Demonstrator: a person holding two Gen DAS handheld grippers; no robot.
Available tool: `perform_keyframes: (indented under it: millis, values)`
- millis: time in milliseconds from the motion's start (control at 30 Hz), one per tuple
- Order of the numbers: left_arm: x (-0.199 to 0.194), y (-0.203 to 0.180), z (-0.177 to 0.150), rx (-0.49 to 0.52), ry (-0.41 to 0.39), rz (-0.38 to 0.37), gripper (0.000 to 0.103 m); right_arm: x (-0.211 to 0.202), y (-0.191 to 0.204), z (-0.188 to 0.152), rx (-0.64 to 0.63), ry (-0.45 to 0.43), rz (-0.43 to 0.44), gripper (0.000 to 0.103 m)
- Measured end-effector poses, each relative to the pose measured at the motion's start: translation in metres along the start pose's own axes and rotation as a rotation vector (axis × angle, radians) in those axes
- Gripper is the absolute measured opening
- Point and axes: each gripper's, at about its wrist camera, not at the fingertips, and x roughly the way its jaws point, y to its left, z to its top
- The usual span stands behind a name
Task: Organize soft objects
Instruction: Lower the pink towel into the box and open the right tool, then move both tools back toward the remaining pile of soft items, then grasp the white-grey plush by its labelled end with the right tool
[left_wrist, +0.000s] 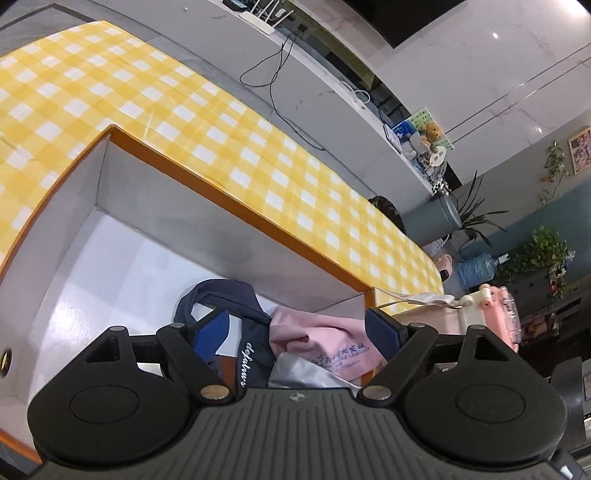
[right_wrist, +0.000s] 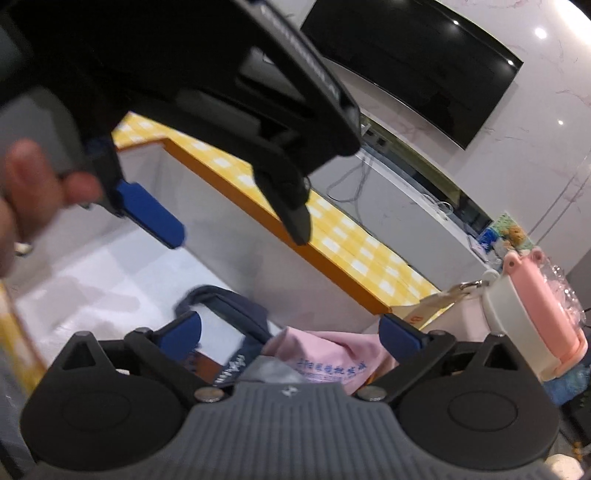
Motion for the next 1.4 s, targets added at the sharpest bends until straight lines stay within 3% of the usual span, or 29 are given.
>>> perform_keyframes:
  millis: [167, 433, 800, 1100, 1300, 1400]
  values:
    - [-0.014, -0.008, -0.004, -0.007, -0.022, 0.003, 0.097, -0.036, -0.007, -0.002, 0.011, -0.037, 0.077, 0.100]
    - [-0.033, -0.053, -0.020, 0.044, -0.039, -0.076, 0.097, -0.097, -0.046, -0.029, 0.100, -0.031, 0.066, 0.100]
    - [-0.032, -0.180, -0.090, 0.420, -0.085, -0.067, 0.097, -0.172, -0.152, -0.117, 0.396, -0.003, -0.082, 0.100]
    - [0.023, -0.250, -0.152, 0.595, 0.031, -0.157, 0.097, -0.183, -0.218, -0.195, 0.593, 0.070, -0.202, 0.100]
    - [0.072, -0.262, -0.199, 0.722, 0.122, -0.126, 0.097, -0.176, -0.243, -0.242, 0.648, 0.102, -0.256, 0.100]
    - [0.096, -0.251, -0.216, 0.756, 0.178, -0.072, 0.097, -0.161, -0.256, -0.261, 0.693, 0.115, -0.255, 0.100]
